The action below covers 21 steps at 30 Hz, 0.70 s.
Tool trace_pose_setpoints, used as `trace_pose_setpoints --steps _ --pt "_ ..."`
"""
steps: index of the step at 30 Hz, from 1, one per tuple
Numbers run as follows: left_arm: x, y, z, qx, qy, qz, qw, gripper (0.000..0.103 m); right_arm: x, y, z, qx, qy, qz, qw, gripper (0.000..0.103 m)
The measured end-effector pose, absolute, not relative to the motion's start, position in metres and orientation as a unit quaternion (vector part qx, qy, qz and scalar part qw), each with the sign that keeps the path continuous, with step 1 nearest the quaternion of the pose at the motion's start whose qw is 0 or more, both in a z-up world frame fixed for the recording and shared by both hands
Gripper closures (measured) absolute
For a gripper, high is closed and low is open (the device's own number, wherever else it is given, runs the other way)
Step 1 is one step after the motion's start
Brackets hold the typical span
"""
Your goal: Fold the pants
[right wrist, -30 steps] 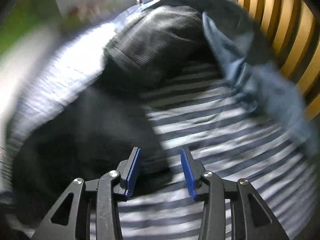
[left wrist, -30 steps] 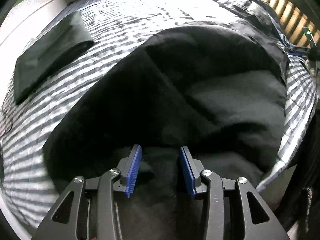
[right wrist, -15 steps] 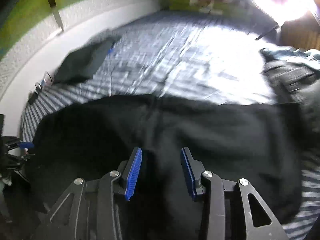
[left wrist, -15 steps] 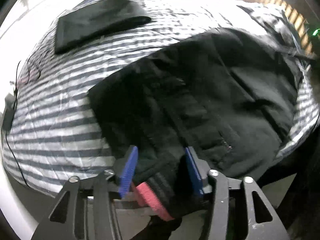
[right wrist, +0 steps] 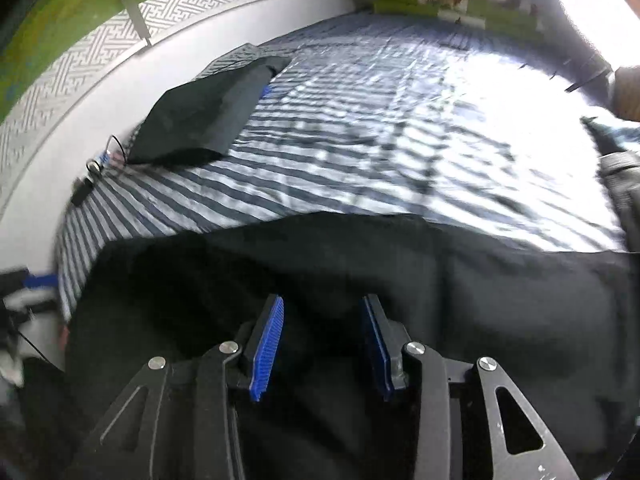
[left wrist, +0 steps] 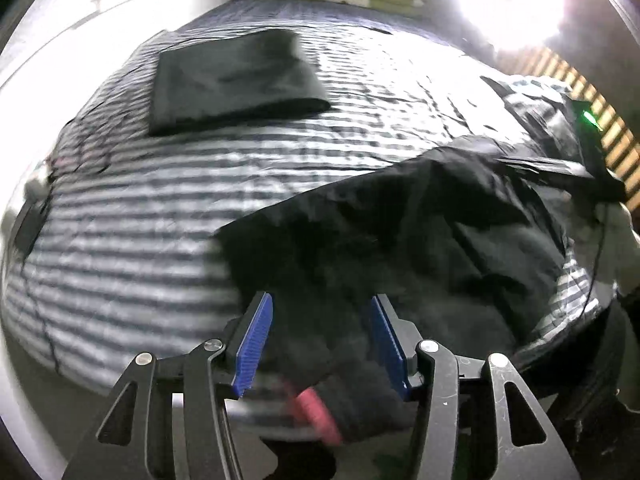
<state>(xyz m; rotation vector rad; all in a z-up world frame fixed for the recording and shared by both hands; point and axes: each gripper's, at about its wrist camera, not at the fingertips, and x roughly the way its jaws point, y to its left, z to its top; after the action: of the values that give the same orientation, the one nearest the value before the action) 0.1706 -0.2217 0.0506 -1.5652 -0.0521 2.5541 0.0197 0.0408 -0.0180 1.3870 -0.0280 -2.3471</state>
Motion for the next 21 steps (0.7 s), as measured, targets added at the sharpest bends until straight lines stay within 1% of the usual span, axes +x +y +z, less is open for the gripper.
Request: trace_pose_setpoints --steps 4,7,8,9,11,14,17,19,21 --pt "0.142 -0.207 0.038 -0.523 -0.018 0.847 0.089 0.048 -0.006 0.008 -0.044 0.532 -0.018 -0.817 0.221 0.065" --pt "0.129 -0.204 0.016 -0.544 0.016 0.836 0.072 0.048 -0.005 -0.001 -0.043 0.528 0.026 -0.818 0.227 0.065" --pt "0.127 -0.207 0.007 -0.556 0.018 0.829 0.064 0.048 -0.006 0.004 -0.037 0.536 0.024 -0.81 0.236 0.066" --pt "0.128 -0.211 0.0 -0.564 0.019 0.823 0.061 0.048 -0.007 0.012 -0.031 0.536 0.011 -0.809 0.241 0.066" --pt "0.131 -0.215 -0.005 -0.564 0.024 0.823 0.057 0.048 -0.013 0.043 -0.013 0.52 -0.043 -0.814 0.256 0.066" --pt "0.137 -0.213 0.003 -0.553 0.016 0.831 0.059 0.048 -0.038 0.082 0.003 0.513 -0.083 -0.815 0.256 0.065" --pt "0.136 -0.197 0.015 -0.543 0.0 0.834 0.096 0.048 -0.074 0.092 0.0 0.546 -0.107 -0.777 0.294 0.065" --pt "0.131 -0.18 0.022 -0.538 0.009 0.834 0.118 0.048 -0.095 0.083 -0.007 0.57 -0.099 -0.752 0.315 0.065" --pt "0.123 -0.159 0.025 -0.536 0.018 0.831 0.145 0.048 -0.113 0.064 -0.015 0.588 -0.067 -0.731 0.34 0.065"
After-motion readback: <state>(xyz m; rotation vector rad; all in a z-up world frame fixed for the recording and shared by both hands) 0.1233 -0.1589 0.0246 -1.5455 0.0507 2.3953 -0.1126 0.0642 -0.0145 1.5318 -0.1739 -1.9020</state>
